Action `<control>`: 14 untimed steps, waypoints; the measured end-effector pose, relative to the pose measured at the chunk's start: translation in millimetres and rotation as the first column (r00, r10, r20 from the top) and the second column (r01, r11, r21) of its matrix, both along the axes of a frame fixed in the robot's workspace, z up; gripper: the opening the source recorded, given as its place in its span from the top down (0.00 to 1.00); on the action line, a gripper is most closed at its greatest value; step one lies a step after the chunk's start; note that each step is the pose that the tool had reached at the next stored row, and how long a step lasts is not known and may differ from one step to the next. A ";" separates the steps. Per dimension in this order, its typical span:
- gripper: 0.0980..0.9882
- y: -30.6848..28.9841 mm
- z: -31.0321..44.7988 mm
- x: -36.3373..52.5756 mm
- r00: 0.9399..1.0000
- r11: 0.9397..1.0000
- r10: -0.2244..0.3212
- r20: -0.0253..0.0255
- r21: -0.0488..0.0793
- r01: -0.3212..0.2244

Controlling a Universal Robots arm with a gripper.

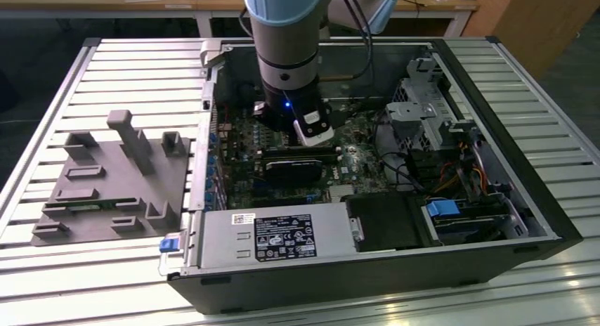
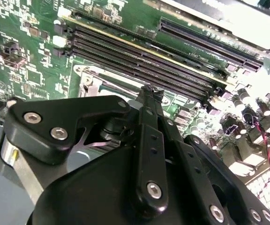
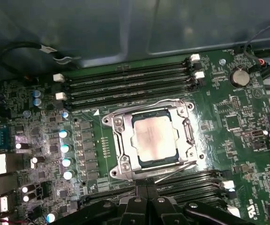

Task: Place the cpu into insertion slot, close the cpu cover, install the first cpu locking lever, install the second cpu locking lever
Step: 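Install the second cpu locking lever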

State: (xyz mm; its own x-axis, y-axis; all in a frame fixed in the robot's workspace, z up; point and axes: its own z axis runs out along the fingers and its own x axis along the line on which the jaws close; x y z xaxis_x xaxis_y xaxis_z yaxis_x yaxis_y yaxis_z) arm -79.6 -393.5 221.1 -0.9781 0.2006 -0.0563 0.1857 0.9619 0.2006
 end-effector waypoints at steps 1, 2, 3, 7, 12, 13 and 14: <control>0.99 -0.7 -0.3 -0.8 1.000 1.000 0.001 0.001 0.007 -0.001; 0.99 -1.5 -0.5 -1.6 1.000 1.000 0.001 0.002 0.013 -0.001; 0.99 -2.6 -0.8 -2.4 1.000 1.000 0.001 0.002 0.019 -0.001; 0.99 -9.8 -1.7 -4.7 1.000 0.999 0.002 0.003 0.035 -0.002; 0.99 -13.7 -5.3 -7.4 1.000 0.998 0.003 0.003 0.059 -0.003; 0.99 -13.8 -6.5 -7.8 1.000 0.998 0.003 0.003 0.063 -0.003; 0.99 -13.9 -7.7 -8.4 1.000 0.998 0.003 0.004 0.065 -0.003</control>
State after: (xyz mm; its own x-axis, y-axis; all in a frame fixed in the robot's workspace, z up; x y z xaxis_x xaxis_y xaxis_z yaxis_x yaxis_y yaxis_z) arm -88.0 -407.4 213.4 -0.9786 0.2007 -0.0466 0.1817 0.9473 0.2638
